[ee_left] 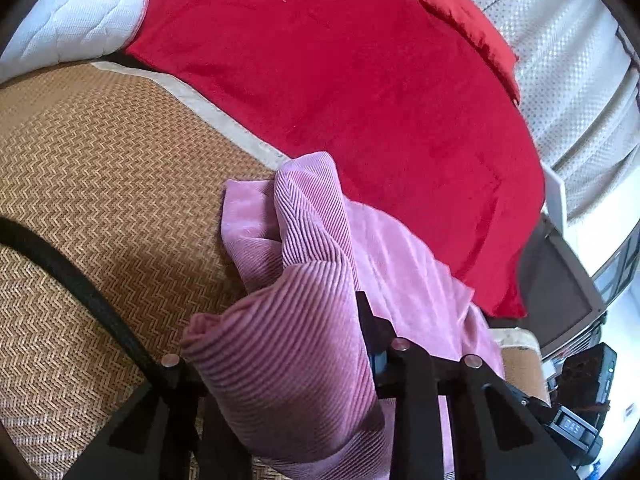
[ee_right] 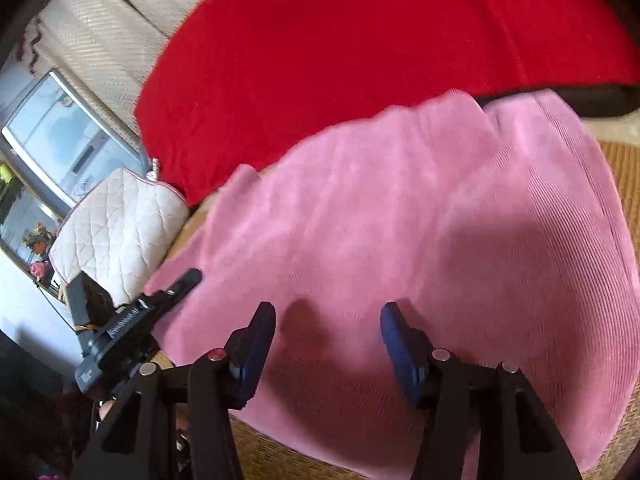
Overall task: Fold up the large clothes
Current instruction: 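Grasp the folded jacket edge with the left tool and lift it over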
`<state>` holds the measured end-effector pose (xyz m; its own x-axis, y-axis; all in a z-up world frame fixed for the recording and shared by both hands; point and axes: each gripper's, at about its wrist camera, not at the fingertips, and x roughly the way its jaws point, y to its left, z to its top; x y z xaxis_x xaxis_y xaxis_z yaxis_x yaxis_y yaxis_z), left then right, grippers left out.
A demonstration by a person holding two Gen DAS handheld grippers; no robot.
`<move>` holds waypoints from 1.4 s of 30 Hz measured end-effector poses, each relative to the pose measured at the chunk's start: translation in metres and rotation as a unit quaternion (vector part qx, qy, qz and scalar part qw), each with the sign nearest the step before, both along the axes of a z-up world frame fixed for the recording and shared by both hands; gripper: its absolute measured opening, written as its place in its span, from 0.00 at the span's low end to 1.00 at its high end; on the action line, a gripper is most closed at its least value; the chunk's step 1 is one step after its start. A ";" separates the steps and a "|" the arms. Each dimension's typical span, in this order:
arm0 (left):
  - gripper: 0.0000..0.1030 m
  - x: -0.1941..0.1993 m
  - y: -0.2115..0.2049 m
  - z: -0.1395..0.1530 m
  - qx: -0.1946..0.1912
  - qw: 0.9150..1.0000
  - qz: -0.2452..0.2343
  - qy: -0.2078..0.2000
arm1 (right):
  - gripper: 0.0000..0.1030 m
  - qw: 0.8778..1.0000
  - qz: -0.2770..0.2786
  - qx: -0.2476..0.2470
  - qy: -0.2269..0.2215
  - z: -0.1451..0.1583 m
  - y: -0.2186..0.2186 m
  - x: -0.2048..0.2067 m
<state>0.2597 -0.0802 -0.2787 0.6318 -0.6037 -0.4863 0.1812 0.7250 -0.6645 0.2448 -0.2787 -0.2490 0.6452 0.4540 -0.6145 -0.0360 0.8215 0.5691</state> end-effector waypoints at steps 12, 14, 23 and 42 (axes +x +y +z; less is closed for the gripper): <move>0.24 0.001 0.011 0.015 -0.005 0.999 -0.026 -0.032 | 0.25 0.999 0.036 0.000 0.031 -0.016 0.033 0.023; 0.23 -0.012 0.004 0.033 0.015 0.997 -0.045 -0.069 | 0.25 0.998 0.037 0.008 0.041 -0.015 0.030 0.022; 0.21 -0.070 -0.099 0.134 0.127 0.944 -0.204 -0.226 | 0.28 0.992 -0.036 0.117 0.001 0.014 -0.077 -0.017; 0.74 -0.092 -0.100 0.105 0.011 0.897 -0.407 -0.173 | 0.86 0.963 -0.067 0.259 0.032 -0.001 -0.177 -0.009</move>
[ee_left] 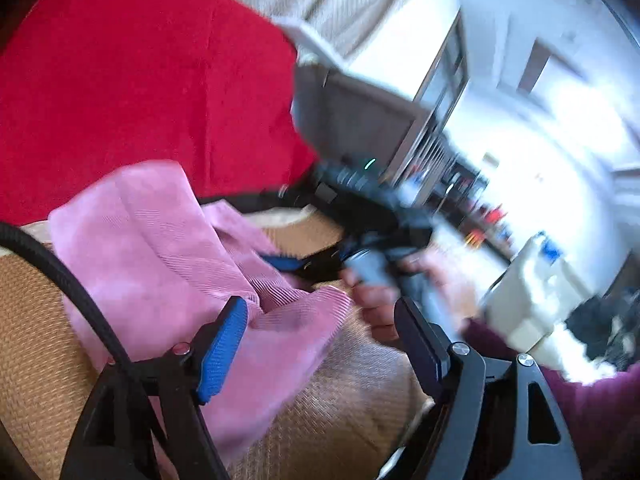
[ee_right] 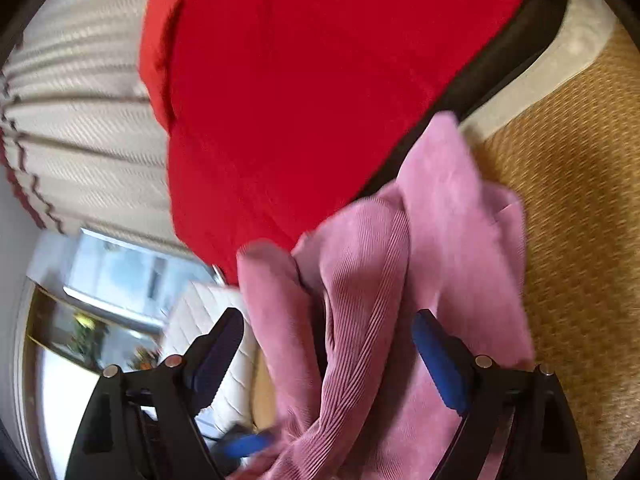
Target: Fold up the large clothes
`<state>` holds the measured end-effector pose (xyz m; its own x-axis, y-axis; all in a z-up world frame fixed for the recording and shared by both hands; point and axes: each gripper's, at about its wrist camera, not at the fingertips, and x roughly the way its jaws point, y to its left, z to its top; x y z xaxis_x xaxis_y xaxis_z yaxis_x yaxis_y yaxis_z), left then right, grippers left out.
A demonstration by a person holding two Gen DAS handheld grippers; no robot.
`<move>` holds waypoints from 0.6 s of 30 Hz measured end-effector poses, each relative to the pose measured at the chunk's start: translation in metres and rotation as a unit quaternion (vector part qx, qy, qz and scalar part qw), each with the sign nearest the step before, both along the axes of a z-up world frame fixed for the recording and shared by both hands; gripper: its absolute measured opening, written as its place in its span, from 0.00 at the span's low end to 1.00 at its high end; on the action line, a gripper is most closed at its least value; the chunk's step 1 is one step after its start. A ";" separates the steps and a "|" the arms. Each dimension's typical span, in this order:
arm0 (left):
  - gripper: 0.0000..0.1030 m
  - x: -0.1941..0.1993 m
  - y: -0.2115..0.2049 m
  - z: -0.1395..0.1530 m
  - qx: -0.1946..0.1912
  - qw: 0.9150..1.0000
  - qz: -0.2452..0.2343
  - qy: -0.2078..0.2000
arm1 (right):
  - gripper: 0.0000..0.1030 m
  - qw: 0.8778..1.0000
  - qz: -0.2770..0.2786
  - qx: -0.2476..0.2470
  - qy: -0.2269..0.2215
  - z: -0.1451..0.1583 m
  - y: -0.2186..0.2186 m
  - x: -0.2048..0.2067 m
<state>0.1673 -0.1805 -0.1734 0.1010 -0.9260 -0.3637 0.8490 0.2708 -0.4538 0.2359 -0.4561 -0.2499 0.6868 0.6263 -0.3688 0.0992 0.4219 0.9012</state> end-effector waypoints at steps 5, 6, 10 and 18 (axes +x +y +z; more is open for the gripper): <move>0.78 0.052 0.058 -0.024 0.038 0.990 0.125 0.053 | 0.86 0.998 0.029 -0.048 0.000 0.008 0.030 0.022; 0.78 0.062 0.064 -0.036 0.056 0.984 0.147 0.080 | 0.86 0.998 0.032 -0.057 -0.001 0.008 0.036 0.025; 0.77 0.076 0.064 -0.078 0.121 0.967 0.167 0.153 | 0.73 0.994 0.047 -0.101 0.001 0.004 0.055 0.034; 0.77 0.053 0.035 -0.026 0.065 0.981 0.169 0.065 | 0.13 0.966 0.001 -0.245 -0.081 0.083 0.057 0.004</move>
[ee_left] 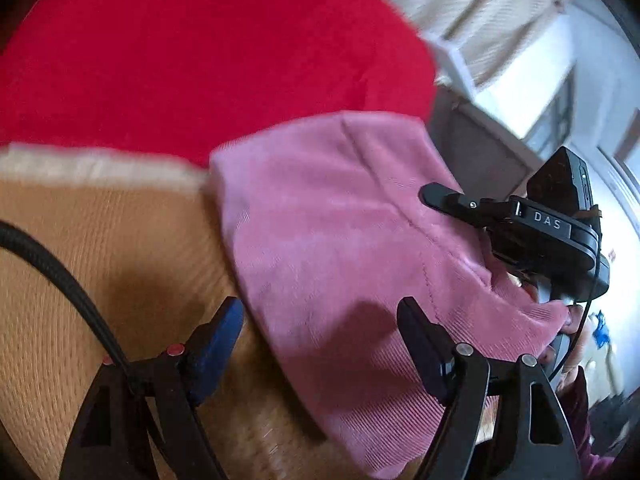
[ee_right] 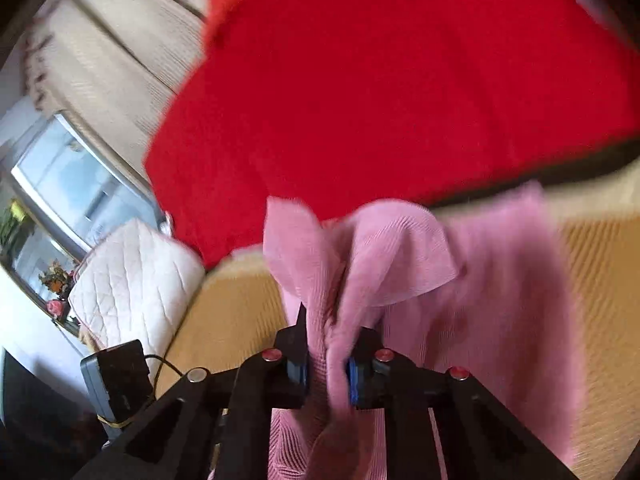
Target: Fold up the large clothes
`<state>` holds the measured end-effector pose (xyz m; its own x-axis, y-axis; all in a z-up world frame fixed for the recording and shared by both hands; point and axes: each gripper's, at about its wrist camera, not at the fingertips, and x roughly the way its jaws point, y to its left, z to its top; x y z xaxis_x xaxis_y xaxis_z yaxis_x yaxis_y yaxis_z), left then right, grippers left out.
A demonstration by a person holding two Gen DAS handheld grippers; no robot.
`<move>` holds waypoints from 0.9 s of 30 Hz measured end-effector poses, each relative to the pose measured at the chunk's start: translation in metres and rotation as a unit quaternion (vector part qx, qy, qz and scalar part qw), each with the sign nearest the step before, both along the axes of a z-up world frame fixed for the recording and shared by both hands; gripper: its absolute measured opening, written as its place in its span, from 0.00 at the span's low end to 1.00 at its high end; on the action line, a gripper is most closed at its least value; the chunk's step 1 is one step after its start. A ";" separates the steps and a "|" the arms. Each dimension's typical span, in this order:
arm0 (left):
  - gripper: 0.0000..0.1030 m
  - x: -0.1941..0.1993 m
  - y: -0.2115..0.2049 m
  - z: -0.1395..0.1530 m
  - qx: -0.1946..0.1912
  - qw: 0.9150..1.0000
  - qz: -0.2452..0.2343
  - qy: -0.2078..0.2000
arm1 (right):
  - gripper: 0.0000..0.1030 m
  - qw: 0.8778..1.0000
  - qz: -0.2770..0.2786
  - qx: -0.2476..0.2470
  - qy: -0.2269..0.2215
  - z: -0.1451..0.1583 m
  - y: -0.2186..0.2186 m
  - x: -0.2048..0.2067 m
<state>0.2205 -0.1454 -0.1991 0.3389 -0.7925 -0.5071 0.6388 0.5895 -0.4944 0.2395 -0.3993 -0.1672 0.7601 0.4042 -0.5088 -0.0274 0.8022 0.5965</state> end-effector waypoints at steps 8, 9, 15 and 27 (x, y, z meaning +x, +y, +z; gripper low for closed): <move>0.78 -0.020 -0.081 -0.035 0.122 0.990 -0.036 -0.058 | 0.07 0.989 -0.137 0.016 0.046 -0.043 -0.120 -0.020; 0.78 -0.025 -0.084 -0.038 0.120 0.989 -0.039 -0.073 | 0.07 0.988 -0.136 0.036 0.070 -0.060 -0.132 -0.019; 0.79 -0.030 -0.073 -0.039 0.118 0.989 -0.043 -0.076 | 0.24 0.992 -0.084 0.084 0.032 -0.042 -0.125 -0.032; 0.80 0.007 -0.009 -0.002 0.093 0.995 -0.002 -0.044 | 0.76 0.989 -0.028 0.084 0.120 -0.080 -0.065 0.004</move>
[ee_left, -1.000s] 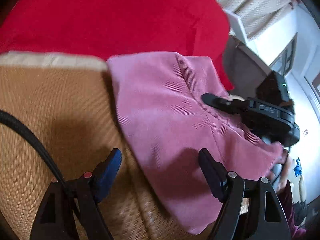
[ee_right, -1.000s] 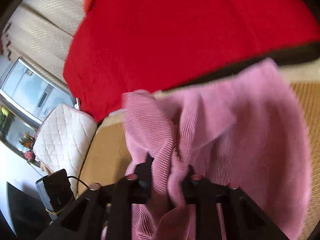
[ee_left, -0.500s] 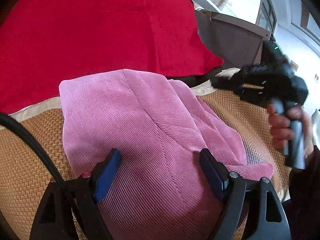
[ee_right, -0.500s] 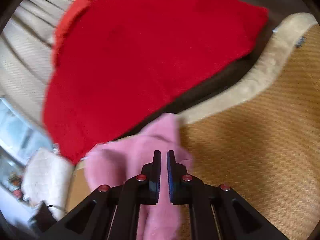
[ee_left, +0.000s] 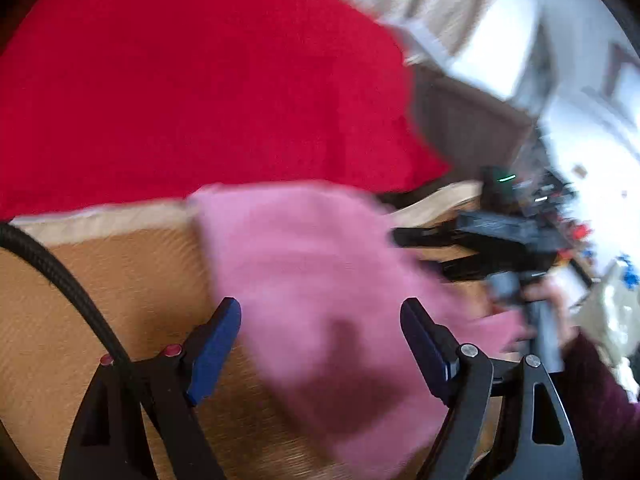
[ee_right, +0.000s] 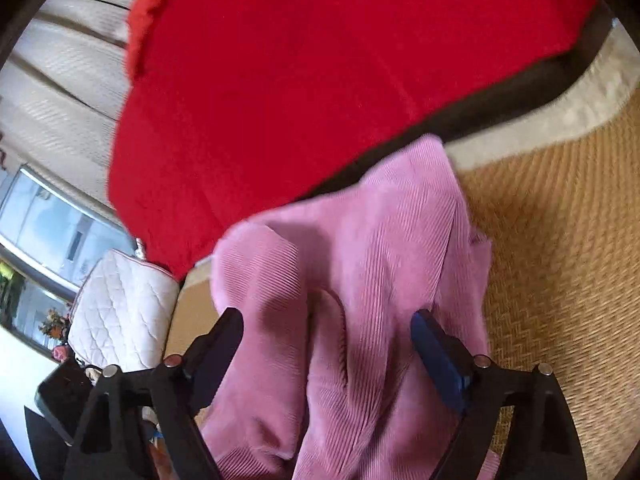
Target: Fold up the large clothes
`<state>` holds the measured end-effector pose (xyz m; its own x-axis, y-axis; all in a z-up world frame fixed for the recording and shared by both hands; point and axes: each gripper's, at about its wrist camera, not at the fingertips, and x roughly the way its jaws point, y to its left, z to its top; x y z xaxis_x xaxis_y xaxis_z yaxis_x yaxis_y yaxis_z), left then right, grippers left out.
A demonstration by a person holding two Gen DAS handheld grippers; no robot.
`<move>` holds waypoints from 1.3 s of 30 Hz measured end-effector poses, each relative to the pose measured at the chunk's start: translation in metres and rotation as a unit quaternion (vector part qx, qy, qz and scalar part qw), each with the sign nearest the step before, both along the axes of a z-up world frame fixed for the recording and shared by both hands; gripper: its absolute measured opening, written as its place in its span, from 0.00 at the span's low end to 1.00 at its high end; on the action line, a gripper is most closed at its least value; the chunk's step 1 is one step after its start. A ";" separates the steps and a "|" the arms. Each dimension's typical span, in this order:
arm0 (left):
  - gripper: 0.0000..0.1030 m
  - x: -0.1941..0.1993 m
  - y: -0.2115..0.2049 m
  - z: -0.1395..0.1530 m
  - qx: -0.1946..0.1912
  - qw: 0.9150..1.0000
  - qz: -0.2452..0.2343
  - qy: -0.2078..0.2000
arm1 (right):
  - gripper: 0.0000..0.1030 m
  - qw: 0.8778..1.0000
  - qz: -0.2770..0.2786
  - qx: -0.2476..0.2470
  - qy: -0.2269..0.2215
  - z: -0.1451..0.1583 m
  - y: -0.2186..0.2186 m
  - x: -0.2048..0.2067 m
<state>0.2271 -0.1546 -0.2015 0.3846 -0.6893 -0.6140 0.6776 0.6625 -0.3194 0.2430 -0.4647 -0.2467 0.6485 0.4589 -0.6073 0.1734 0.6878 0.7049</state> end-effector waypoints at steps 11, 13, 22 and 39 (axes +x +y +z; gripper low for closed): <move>0.78 0.014 -0.010 -0.036 -0.022 0.995 -0.017 0.099 | 0.13 0.989 0.038 -0.140 -0.035 0.030 0.070 0.010; 0.78 0.014 -0.015 -0.021 -0.051 0.994 -0.025 0.089 | 0.12 0.983 0.019 -0.168 -0.070 0.053 0.068 -0.005; 0.79 -0.020 -0.062 -0.005 -0.010 0.999 -0.049 -0.018 | 0.12 0.980 -0.075 -0.175 -0.054 0.044 -0.002 -0.016; 0.96 -0.010 -0.069 -0.048 0.042 0.998 -0.021 0.043 | 0.30 0.984 -0.062 -0.147 -0.079 0.069 -0.014 -0.099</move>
